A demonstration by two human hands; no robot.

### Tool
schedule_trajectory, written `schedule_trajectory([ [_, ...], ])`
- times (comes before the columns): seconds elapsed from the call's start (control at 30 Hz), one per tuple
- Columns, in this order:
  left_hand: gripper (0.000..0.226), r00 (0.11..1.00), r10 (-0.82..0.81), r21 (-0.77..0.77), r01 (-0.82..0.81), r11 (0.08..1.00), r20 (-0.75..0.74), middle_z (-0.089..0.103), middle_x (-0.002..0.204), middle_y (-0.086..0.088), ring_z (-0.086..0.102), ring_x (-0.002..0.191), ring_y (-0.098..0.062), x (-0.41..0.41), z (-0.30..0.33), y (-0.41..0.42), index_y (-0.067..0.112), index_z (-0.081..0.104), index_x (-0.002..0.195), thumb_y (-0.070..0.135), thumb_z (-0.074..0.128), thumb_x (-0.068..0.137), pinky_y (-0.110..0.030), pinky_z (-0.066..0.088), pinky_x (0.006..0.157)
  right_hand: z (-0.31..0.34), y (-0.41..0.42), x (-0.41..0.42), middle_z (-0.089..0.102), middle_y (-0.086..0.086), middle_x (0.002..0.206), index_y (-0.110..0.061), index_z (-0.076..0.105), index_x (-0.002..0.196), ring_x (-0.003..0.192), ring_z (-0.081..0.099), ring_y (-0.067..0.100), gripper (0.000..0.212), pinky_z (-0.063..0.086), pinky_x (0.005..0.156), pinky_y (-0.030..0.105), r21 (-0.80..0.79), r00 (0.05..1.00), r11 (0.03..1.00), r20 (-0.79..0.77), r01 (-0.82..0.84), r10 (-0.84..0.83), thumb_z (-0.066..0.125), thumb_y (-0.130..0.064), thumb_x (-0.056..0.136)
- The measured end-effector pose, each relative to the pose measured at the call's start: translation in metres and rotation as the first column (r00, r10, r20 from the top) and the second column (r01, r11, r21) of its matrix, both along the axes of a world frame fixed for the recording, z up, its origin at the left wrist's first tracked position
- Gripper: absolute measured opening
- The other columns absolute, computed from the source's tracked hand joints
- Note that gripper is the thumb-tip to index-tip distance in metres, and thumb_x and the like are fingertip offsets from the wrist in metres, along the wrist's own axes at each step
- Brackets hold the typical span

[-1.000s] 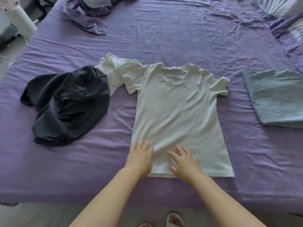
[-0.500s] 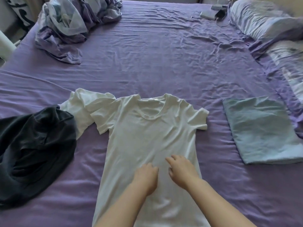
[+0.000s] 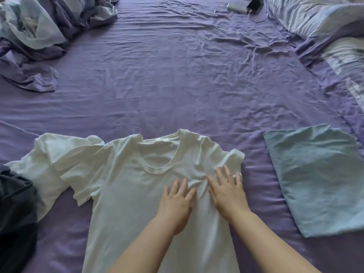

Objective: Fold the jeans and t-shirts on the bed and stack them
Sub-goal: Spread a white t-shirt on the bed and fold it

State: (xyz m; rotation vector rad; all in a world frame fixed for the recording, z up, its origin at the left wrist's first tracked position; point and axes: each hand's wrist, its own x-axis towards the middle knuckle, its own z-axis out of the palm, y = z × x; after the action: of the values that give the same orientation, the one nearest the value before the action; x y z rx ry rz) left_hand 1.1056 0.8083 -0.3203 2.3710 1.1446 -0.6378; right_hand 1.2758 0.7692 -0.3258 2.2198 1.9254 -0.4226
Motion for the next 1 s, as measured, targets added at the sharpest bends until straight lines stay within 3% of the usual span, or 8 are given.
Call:
schedule_trajectory([
  [0.23,0.054,0.988,-0.145,0.068,0.142,0.988,0.044,-0.006,0.159,-0.005,-0.005,0.146,-0.028,0.045,0.001,0.054,0.027,0.012,0.149,0.035,0.033,0.1,-0.048,0.005,0.116,0.005,0.04,0.049,-0.004,0.009,0.158,-0.027,-0.006,0.148,0.145,-0.003,0.027,0.063,0.009,0.115,0.047,0.018,0.948,0.949,-0.053,0.314,-0.313,0.033,-0.024,0.099],
  [0.33,0.046,0.989,-0.079,0.076,0.07,0.995,0.123,0.015,0.156,-0.005,0.018,0.14,-0.029,0.071,0.001,0.078,0.023,0.029,0.142,0.031,0.035,0.098,-0.041,0.027,0.108,0.009,0.051,0.059,0.035,0.011,0.145,-0.019,-0.001,0.149,0.134,0.029,0.027,0.079,0.022,0.11,0.041,0.011,0.871,0.879,-0.143,0.477,-0.47,0.05,-0.025,0.09],
  [0.43,0.026,0.942,0.19,-0.063,-0.18,0.982,0.277,0.052,0.125,-0.007,0.047,0.114,-0.027,0.088,0.009,0.103,0.014,0.054,0.11,0.028,0.035,0.099,-0.034,0.037,0.091,0.019,0.052,0.058,0.052,0.006,0.13,-0.013,0.024,0.143,0.116,0.043,0.029,0.068,0.035,0.097,0.036,0.1,0.782,0.806,-0.341,0.583,-0.522,0.053,-0.013,0.081],
  [0.57,0.029,0.541,0.793,-0.679,-0.473,0.561,0.279,0.05,0.075,-0.004,0.048,0.062,-0.015,0.094,0.021,0.131,0.014,0.057,0.091,0.034,0.039,0.1,-0.029,0.039,0.059,0.034,0.042,0.03,0.051,-0.003,0.122,-0.023,0.04,0.135,0.108,0.052,0.022,0.054,0.041,0.078,0.034,0.237,0.831,0.845,-0.431,0.48,-0.352,0.055,-0.018,0.083],
  [0.67,0.038,0.463,0.868,-0.762,-0.494,0.419,0.177,0.053,0.082,-0.003,0.051,0.068,-0.015,0.094,0.021,0.14,0.012,0.051,0.112,0.045,0.045,0.095,-0.027,0.042,0.059,0.032,0.036,0.004,0.042,-0.009,0.136,-0.034,0.019,0.146,0.117,0.047,0.017,0.073,0.044,0.08,0.033,0.235,0.878,0.935,-0.459,0.265,-0.134,0.05,-0.013,0.082],
  [0.8,0.068,0.535,0.806,-0.644,-0.528,0.554,0.254,0.059,0.114,-0.005,0.059,0.103,-0.02,0.094,0.01,0.141,0.015,0.035,0.137,0.045,0.064,0.083,-0.031,0.047,0.081,0.019,0.027,-0.015,0.012,-0.01,0.156,-0.029,-0.006,0.148,0.139,0.025,0.014,0.083,0.039,0.102,0.03,0.093,0.85,0.988,-0.524,0.123,-0.056,0.045,-0.014,0.085],
  [0.9,0.069,0.728,0.584,-0.438,-0.421,0.794,0.358,0.06,0.093,0.006,0.056,0.08,-0.006,0.094,0.002,0.135,0.019,0.035,0.135,0.033,0.072,0.077,-0.019,0.042,0.062,0.015,0.011,-0.014,0.044,0.007,0.143,-0.003,0.037,0.14,0.13,0.045,0.019,0.079,0.043,0.101,0.028,0.196,0.927,0.976,-0.375,0.09,-0.011,0.069,-0.026,0.071],
  [1.0,0.043,0.853,0.366,-0.261,-0.282,0.923,0.372,0.058,0.107,0.0,0.056,0.09,-0.018,0.096,-0.007,0.128,0.017,0.04,0.122,0.019,0.061,0.085,-0.027,0.042,0.071,0.01,0.0,-0.016,0.063,0.006,0.123,-0.005,0.063,0.118,0.114,0.06,0.019,0.071,0.052,0.09,0.029,0.249,0.968,0.967,-0.252,0.05,0.015,0.079,-0.028,0.053],
])
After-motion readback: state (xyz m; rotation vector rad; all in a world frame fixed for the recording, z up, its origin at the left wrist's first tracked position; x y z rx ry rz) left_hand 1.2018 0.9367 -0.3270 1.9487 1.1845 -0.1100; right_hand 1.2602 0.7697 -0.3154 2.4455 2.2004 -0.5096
